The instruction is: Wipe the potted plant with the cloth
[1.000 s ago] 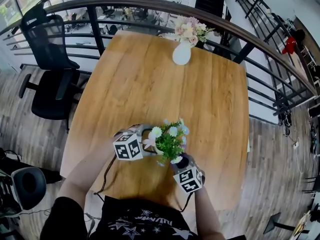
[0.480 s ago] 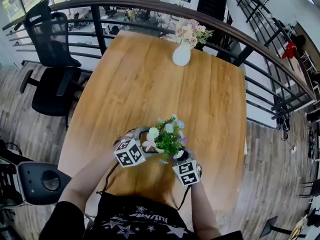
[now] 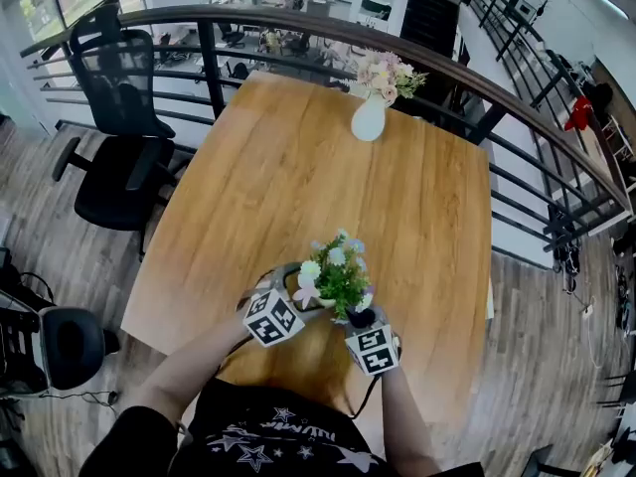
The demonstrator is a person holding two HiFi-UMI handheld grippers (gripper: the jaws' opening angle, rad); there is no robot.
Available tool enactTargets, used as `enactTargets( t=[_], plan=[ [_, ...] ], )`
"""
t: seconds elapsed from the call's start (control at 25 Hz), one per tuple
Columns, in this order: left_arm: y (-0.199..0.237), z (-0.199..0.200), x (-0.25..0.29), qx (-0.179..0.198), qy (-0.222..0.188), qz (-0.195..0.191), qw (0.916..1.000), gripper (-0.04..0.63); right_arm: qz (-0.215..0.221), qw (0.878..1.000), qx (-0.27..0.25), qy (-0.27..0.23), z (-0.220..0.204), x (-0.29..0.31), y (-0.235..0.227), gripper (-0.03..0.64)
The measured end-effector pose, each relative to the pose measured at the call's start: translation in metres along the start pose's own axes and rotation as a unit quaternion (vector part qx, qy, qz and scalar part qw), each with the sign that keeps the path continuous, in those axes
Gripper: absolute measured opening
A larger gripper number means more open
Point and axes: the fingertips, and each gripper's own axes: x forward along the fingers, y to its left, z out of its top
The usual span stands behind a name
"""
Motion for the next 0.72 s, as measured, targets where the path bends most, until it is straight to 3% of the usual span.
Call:
enactTargets(
  t=[0.4, 0.72],
  plan=[
    [-0.009, 0.001, -0.002, -0.071, 0.004, 0.098, 0.9926, 0.465, 0.023, 1.000, -0.016, 0.009, -0.002, -0.008, 0.024, 0.086],
    [-0.015, 0.004, -0.004, -0.083, 0.003, 0.121, 0.9891, 0.465, 0.043, 0.999, -0.031, 0.011, 0.001, -0.018, 0.048, 0.086]
  ],
)
